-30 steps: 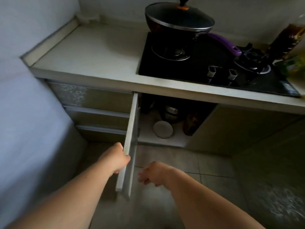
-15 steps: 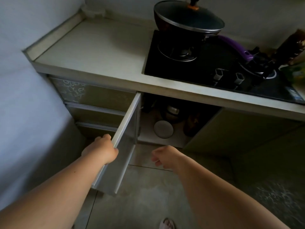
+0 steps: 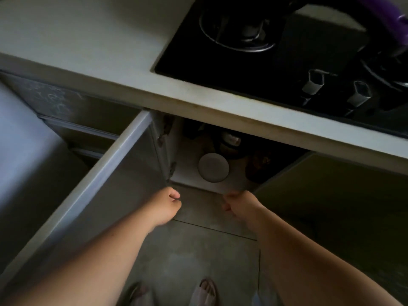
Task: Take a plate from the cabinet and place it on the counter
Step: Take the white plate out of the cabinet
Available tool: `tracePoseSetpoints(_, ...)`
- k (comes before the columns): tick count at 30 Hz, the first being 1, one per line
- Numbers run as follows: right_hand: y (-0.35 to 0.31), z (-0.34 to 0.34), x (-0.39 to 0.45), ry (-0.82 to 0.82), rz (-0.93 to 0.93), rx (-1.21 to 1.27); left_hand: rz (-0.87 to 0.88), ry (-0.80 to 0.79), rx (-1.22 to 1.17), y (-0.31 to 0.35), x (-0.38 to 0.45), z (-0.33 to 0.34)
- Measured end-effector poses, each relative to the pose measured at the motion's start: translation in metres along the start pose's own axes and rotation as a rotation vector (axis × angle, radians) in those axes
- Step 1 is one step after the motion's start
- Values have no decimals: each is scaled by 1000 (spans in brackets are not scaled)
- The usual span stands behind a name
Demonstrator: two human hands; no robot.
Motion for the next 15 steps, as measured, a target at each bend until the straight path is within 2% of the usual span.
tracePoseSetpoints(4, 27, -11, 67, 31, 39, 80, -42, -21, -97, -21, 68, 20)
tracePoseSetpoints(15, 107, 3, 275, 91, 45, 326, 8, -19, -154, -89, 262, 62)
Point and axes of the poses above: each hand's wrist, its own x-axis towards the middle knuckle, its own z-axis out of the palm, y = z × x, the point moved 1 cm from there along x, towards the middle knuckle, and after that the axes turned 14 degrees about -y, right-handed, at the moved point
